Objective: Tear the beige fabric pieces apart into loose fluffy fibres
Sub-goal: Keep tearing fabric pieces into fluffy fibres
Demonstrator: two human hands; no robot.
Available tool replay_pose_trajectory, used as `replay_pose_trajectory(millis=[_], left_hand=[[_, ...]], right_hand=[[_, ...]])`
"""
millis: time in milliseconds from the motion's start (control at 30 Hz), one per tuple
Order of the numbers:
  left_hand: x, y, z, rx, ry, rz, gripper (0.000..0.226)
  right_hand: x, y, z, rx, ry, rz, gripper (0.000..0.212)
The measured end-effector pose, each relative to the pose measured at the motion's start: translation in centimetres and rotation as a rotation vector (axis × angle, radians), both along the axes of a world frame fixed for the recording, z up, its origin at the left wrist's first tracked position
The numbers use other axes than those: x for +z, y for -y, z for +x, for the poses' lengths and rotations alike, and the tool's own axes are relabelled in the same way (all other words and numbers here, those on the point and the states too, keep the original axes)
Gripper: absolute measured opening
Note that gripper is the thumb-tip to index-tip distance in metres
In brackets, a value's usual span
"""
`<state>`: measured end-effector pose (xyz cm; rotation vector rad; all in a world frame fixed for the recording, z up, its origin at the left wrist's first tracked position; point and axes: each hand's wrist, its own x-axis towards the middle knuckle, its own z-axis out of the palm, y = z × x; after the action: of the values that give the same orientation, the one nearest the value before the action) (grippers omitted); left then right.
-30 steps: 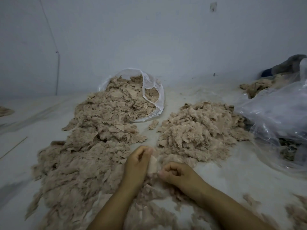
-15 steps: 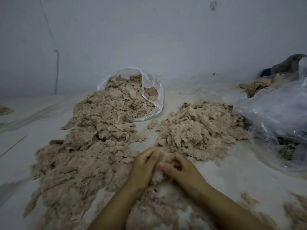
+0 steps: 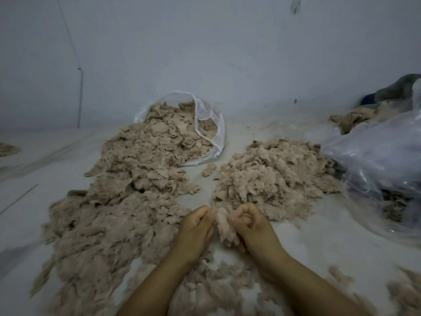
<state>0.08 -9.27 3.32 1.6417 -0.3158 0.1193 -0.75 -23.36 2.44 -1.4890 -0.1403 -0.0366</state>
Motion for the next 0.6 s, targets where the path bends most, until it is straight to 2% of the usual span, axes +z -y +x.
replay_pose_trajectory(millis=[100, 167, 233, 400, 500, 600], left_hand=[[0.2, -0.14, 0.11, 0.003, -0.007, 0.001, 0.035], [0.07, -0.18, 0.17, -0.012, 0.018, 0.094, 0.027], [-0.16, -0.12, 0.16, -0.027, 0.009, 0.109, 0.017], [0.0, -0.28, 0.02, 0.018, -0.05, -0.017, 0.018], [0.09, -0.42, 0.12, 0.068, -0.115, -0.131, 0.019], [-0.05, -0.42, 0.33, 0.035, -0.155, -0.19, 0.022]], right_hand=[[-0.04, -0.02, 0.06, -0.007, 0.049, -0.014, 0.009], [-0.06, -0.01, 0.03, -0.01, 0.081, -0.059, 0.007], [-0.11, 0.05, 0.0, -0.03, 0.093, -0.123, 0.009], [-0.4, -0.55, 0.0, -0.053, 0.113, -0.32, 0.023], [-0.49, -0.62, 0.01, -0.066, 0.155, -0.343, 0.026], [-0.41, -0.32, -0.01, -0.034, 0.194, -0.359, 0.051]])
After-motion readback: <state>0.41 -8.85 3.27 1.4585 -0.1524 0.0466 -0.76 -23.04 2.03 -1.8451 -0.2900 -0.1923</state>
